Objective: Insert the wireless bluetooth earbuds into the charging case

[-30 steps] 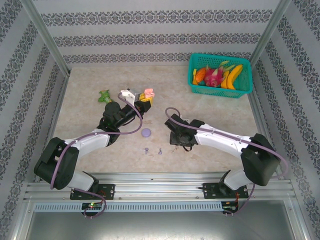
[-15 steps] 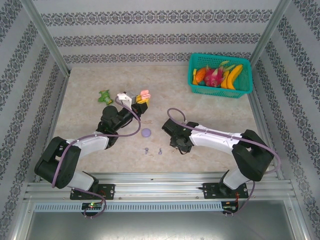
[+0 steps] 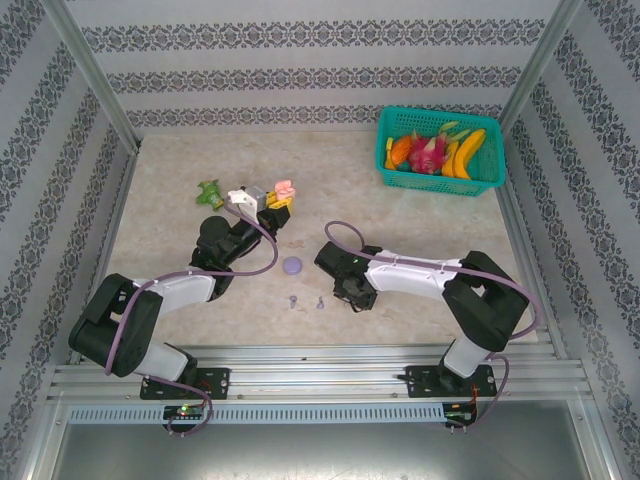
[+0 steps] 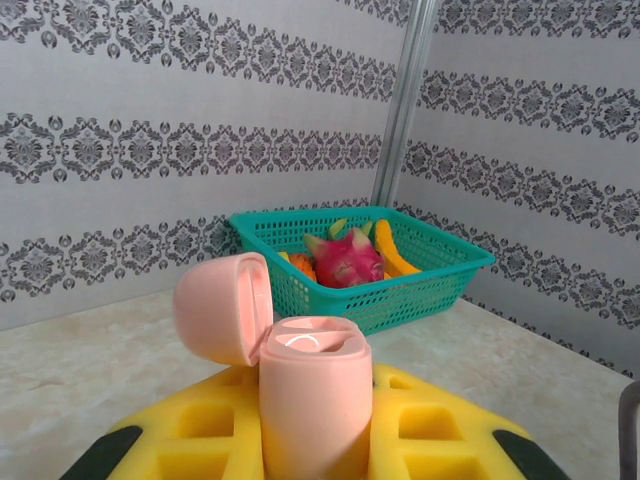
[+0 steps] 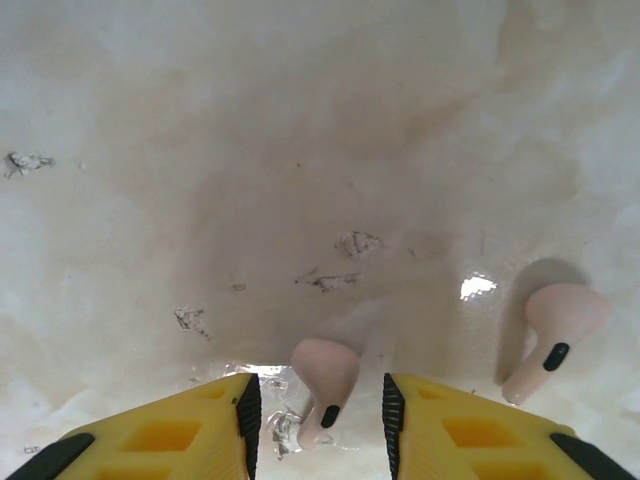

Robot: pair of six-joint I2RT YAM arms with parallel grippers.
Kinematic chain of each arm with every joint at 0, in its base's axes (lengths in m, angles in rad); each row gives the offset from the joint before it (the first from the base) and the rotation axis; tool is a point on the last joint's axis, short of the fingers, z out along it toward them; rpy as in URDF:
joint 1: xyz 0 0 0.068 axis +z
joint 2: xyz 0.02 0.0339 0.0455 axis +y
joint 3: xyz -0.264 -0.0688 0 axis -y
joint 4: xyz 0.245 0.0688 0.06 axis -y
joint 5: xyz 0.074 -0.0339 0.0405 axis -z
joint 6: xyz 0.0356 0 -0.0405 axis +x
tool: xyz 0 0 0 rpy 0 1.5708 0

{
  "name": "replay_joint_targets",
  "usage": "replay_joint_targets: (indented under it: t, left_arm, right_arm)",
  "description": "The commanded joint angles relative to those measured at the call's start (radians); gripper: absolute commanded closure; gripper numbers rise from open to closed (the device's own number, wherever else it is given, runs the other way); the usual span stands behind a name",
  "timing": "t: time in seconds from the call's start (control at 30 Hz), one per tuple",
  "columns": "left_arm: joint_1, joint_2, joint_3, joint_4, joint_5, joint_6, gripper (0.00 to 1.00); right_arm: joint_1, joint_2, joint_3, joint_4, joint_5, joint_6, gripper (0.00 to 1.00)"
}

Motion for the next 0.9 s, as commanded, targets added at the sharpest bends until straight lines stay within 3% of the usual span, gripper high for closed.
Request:
replay_joint_targets:
  t: [0.0,0.87]
  left_arm:
    - [0.018,0.005,-0.013,0.091,0.009,-0.009,1.0]
    - [0.023,-0.018,-0.026,0.079,0.065,-0.026,1.0]
  right_arm:
    - [0.008,0.025,0.024,-0.011,-0.002,0.028,0.62]
    - [-0.007,0.057,0.008,-0.011,0.049,-0.007,0.7]
